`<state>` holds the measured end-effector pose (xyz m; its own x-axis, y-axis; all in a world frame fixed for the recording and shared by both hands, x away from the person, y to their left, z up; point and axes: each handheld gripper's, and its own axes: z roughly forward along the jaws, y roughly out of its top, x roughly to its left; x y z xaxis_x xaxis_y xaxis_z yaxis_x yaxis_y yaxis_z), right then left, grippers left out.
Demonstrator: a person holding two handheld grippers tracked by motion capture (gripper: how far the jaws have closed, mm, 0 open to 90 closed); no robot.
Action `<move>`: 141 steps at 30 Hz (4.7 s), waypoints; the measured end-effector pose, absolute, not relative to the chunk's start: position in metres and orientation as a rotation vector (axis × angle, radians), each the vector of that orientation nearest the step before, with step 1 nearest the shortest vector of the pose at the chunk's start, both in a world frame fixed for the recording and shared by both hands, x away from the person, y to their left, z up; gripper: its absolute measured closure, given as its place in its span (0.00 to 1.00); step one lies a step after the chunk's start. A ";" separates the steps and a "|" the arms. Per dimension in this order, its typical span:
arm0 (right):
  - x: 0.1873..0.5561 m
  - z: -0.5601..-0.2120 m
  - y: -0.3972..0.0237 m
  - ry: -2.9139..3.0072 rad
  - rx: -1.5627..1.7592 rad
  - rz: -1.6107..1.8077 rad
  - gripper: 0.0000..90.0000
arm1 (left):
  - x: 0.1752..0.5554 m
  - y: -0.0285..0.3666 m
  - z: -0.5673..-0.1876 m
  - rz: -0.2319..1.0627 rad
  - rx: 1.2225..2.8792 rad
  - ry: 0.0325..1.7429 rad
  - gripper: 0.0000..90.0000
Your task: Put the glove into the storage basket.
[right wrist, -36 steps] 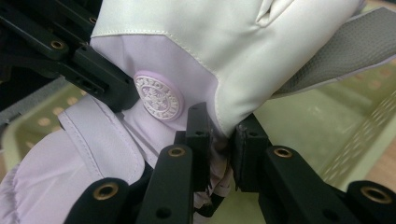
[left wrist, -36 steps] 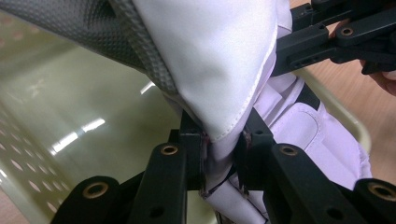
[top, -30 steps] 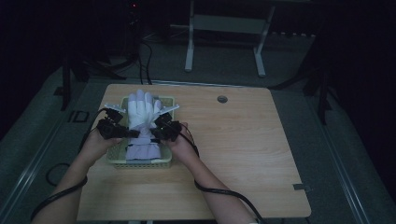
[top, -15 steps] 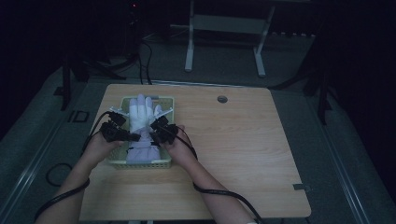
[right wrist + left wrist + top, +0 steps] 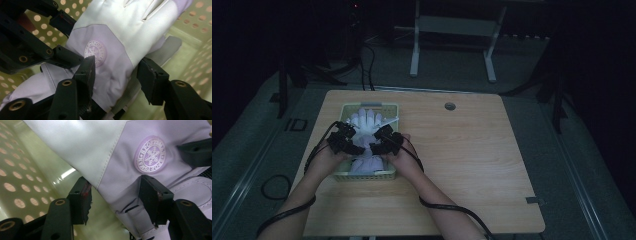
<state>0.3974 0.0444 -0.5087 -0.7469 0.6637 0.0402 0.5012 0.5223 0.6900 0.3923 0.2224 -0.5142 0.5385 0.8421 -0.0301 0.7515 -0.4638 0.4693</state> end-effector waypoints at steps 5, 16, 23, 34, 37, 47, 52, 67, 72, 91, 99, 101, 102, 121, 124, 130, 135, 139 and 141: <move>0.397 -0.497 0.030 2.485 0.964 1.143 0.47 | 0.391 0.222 -0.512 0.325 2.311 1.318 0.44; 0.403 -0.485 -0.006 2.542 0.911 1.241 0.16 | 0.377 0.212 -0.497 0.252 2.140 1.130 0.19; 0.403 -0.482 -0.033 2.529 0.840 1.258 0.16 | 0.363 0.201 -0.490 0.336 2.081 1.053 0.16; 0.397 -0.479 -0.068 2.526 0.828 1.272 0.16 | 0.338 0.170 -0.478 0.336 2.002 0.952 0.16; 0.395 -0.479 -0.074 2.522 0.819 1.269 0.16 | 0.333 0.162 -0.475 0.326 1.995 0.922 0.16; 0.390 -0.483 -0.100 2.524 0.828 1.234 0.16 | 0.316 0.133 -0.472 0.262 1.964 0.844 0.16; 0.388 -0.486 -0.114 2.517 0.836 1.240 0.16 | 0.308 0.116 -0.473 0.232 1.962 0.803 0.16; 0.382 -0.503 -0.150 2.528 0.862 1.222 0.16 | 0.288 0.068 -0.493 0.204 1.995 0.704 0.16; 0.378 -0.513 -0.162 2.516 0.891 1.229 0.16 | 0.285 0.058 -0.499 0.200 2.012 0.687 0.16; 0.352 -0.543 -0.200 2.529 0.929 1.251 0.16 | 0.272 0.036 -0.530 0.109 2.001 0.619 0.16; 0.340 -0.549 -0.218 2.503 0.935 1.254 0.16 | 0.265 0.023 -0.546 0.085 2.065 0.560 0.16; 0.338 -0.551 -0.221 2.507 0.939 1.256 0.16 | 0.263 0.021 -0.548 0.084 2.073 0.552 0.16; 0.337 -0.552 -0.223 2.508 0.935 1.249 0.16 | 0.262 0.020 -0.549 0.089 2.080 0.550 0.16; 0.314 -0.559 -0.250 2.477 0.920 1.246 0.15 | 0.251 0.005 -0.563 0.070 2.088 0.540 0.05; 0.313 -0.561 -0.254 2.466 0.931 1.250 0.15 | 0.249 0.002 -0.564 0.068 2.093 0.538 0.03; 0.308 -0.560 -0.261 2.445 0.893 1.233 0.15 | 0.247 0.002 -0.566 0.089 2.083 0.550 0.03; 0.306 -0.560 -0.266 2.444 0.890 1.229 0.15 | 0.245 0.005 -0.567 0.095 2.081 0.565 0.03; 0.306 -0.560 -0.267 2.456 0.880 1.225 0.16 | 0.239 0.007 -0.569 0.170 2.086 0.567 0.03; 0.306 -0.561 -0.268 2.460 0.880 1.232 0.16 | 0.238 0.008 -0.568 0.189 2.086 0.564 0.03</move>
<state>0.3063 -0.2679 -0.5612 -0.7854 0.6175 0.0426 0.4038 0.4590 0.7914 0.2380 0.0075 -0.5684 0.8823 0.4631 -0.0839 0.3190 -0.4573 0.8301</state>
